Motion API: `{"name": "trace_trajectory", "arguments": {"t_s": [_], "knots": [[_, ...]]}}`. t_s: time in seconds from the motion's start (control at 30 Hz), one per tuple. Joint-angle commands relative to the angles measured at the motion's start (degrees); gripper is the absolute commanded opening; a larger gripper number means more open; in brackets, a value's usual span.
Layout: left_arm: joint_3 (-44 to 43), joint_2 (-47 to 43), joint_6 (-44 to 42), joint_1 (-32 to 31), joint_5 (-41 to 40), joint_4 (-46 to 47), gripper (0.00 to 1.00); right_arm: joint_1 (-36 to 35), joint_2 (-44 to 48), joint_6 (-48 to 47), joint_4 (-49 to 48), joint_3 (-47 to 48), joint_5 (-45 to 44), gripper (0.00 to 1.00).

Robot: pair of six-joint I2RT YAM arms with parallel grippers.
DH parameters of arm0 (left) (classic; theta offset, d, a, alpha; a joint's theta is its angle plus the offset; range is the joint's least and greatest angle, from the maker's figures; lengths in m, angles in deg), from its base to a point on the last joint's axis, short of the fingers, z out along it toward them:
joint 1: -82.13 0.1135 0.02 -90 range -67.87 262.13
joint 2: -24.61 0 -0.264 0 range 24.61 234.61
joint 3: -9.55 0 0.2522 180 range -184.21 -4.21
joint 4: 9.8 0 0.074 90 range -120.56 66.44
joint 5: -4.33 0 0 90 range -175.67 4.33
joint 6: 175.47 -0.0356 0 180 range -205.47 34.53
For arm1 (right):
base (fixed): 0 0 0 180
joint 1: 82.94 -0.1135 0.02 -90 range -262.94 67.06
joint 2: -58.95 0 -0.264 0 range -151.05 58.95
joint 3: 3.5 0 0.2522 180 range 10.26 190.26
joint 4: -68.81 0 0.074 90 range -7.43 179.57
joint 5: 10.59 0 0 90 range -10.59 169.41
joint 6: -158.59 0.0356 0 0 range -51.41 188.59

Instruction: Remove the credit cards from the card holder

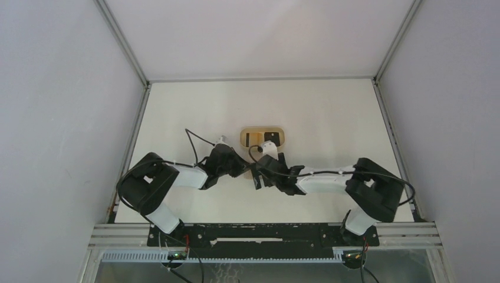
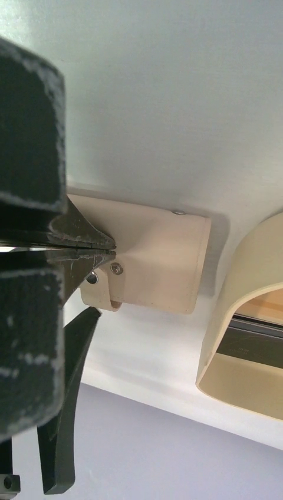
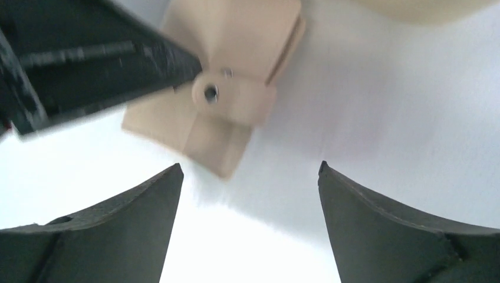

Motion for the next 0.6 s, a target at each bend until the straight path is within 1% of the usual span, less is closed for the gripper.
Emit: {"name": "trace_trajectory", "arguments": {"t_s": [0.0, 0.07, 0.2, 0.37, 0.47, 0.57], "knots": [[0.89, 1.02, -6.71, 1.38, -11.35, -17.01, 0.0, 4.07, 10.83, -3.12, 2.01, -3.01, 14.31, 0.96], [-0.09, -0.32, -7.6, 1.51, -11.96, -19.17, 0.0, 6.81, 16.32, -4.36, 1.28, -3.83, 16.55, 0.99], [-2.37, -4.04, -9.4, 1.94, -13.14, -22.99, 0.0, 12.84, 26.34, -5.78, -0.7, -6.24, 22.89, 1.0], [-5.78, -9.69, -11.66, 2.13, -13.69, -27.52, 0.13, 19.33, 34.13, -6.71, -1.21, -10.0, 29.29, 1.0], [-8.12, -13.62, -13.21, 2.21, -13.92, -30.81, 0.29, 22.0, 35.93, -7.77, -0.52, -10.62, 31.08, 1.0], [-9.64, -19.92, -15.36, 2.42, -14.41, -32.5, 0.51, 23.71, 36.12, -7.85, -0.42, -10.69, 32.93, 1.0]]}}
